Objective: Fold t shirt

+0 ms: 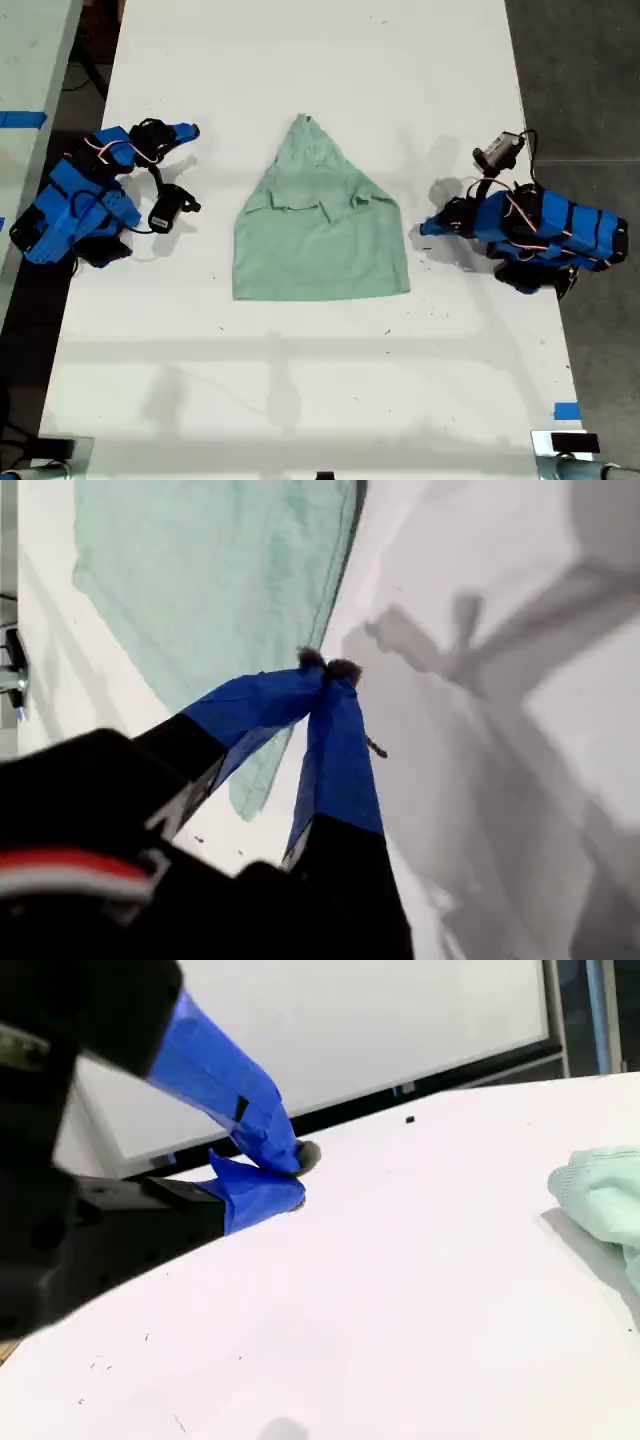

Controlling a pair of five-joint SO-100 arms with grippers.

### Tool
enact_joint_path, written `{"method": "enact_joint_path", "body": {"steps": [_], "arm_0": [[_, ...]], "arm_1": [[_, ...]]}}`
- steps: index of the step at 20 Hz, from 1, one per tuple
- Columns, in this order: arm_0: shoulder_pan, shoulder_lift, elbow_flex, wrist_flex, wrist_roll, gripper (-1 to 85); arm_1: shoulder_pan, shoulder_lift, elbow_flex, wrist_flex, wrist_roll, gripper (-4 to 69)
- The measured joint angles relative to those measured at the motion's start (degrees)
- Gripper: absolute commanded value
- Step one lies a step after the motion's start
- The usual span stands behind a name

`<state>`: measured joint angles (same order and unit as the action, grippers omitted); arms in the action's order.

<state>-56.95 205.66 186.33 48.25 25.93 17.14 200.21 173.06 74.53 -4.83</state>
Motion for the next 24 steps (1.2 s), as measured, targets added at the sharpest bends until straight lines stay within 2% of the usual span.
{"method": "enact_joint_path", "body": {"steps": [2,3,5,6,10,12,15,17,19,20,21,22,24], "arm_0": [[0.0,0.0,0.0,0.0,0.0,-0.3],[0.0,0.0,0.0,0.0,0.0,-0.3],[0.0,0.0,0.0,0.0,0.0,-0.3],[0.0,0.0,0.0,0.0,0.0,-0.3],[0.0,0.0,0.0,0.0,0.0,-0.2],[0.0,0.0,0.0,0.0,0.0,-0.2],[0.0,0.0,0.0,0.0,0.0,-0.1],[0.0,0.0,0.0,0.0,0.0,-0.1],[0.0,0.0,0.0,0.0,0.0,-0.1],[0.0,0.0,0.0,0.0,0.0,-0.1],[0.0,0.0,0.0,0.0,0.0,-0.1],[0.0,0.0,0.0,0.0,0.0,-0.1],[0.0,0.0,0.0,0.0,0.0,-0.1]], "arm_1": [[-6.9,-3.0,-3.1,-0.2,3.4,1.9],[-8.3,-7.0,-5.2,-1.4,4.5,6.6],[-12.5,-18.9,-10.4,-5.5,6.5,27.4],[-13.9,-25.8,-13.2,-7.7,7.6,30.1],[-14.8,-49.9,-18.1,-17.7,9.1,31.2],[-11.3,-56.6,-18.1,-22.1,7.6,31.4],[-5.4,-61.4,-18.2,-24.7,3.1,23.2],[-3.3,-63.3,-18.3,-27.7,0.5,26.2],[-2.3,-68.9,-20.7,-30.7,-0.8,23.8],[-2.2,-73.4,-23.4,-31.9,-1.2,20.0],[-2.1,-78.2,-26.5,-32.6,-1.6,8.6],[-2.1,-82.2,-29.8,-32.6,-1.8,0.9],[-2.5,-85.4,-33.1,-32.7,-1.9,1.1]]}}
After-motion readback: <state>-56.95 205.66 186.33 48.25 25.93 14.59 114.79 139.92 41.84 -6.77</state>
